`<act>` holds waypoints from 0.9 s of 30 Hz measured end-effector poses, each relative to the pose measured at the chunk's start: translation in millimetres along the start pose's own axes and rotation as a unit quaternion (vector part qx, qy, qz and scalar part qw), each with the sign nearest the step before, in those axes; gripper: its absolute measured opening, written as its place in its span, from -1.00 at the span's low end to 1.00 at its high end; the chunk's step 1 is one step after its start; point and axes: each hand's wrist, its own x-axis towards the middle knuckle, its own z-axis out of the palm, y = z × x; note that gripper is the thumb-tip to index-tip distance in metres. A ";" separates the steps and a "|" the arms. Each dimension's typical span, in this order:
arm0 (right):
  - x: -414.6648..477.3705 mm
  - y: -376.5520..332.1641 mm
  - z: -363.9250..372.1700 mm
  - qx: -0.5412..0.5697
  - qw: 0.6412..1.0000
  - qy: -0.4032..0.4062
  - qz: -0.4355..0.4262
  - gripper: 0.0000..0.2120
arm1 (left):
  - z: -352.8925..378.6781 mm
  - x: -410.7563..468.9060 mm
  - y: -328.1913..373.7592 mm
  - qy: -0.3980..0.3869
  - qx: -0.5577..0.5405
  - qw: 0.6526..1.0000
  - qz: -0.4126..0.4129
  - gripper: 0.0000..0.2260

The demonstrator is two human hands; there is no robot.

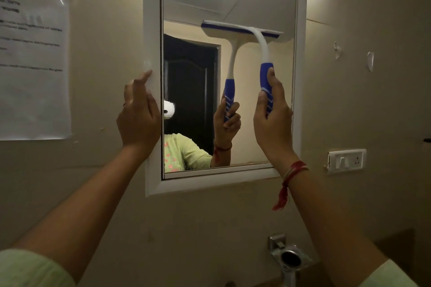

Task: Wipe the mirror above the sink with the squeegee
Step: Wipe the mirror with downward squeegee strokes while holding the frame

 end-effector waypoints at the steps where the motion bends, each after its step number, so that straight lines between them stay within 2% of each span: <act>1: -4.4 0.0 -1.1 0.002 1.000 -0.002 0.002 -0.55 | 0.0 0.1 -0.2 -0.001 -0.002 1.000 0.000 -0.71; 11: -42.8 -5.6 -17.4 0.003 0.999 -0.022 0.036 -0.52 | -1.4 1.7 -0.5 -0.002 -0.025 1.000 0.002 -0.70; 27: -115.1 -1.7 -37.9 0.021 0.993 -0.076 0.089 -0.51 | -2.4 -0.1 4.8 0.010 -0.004 1.000 -0.026 -0.69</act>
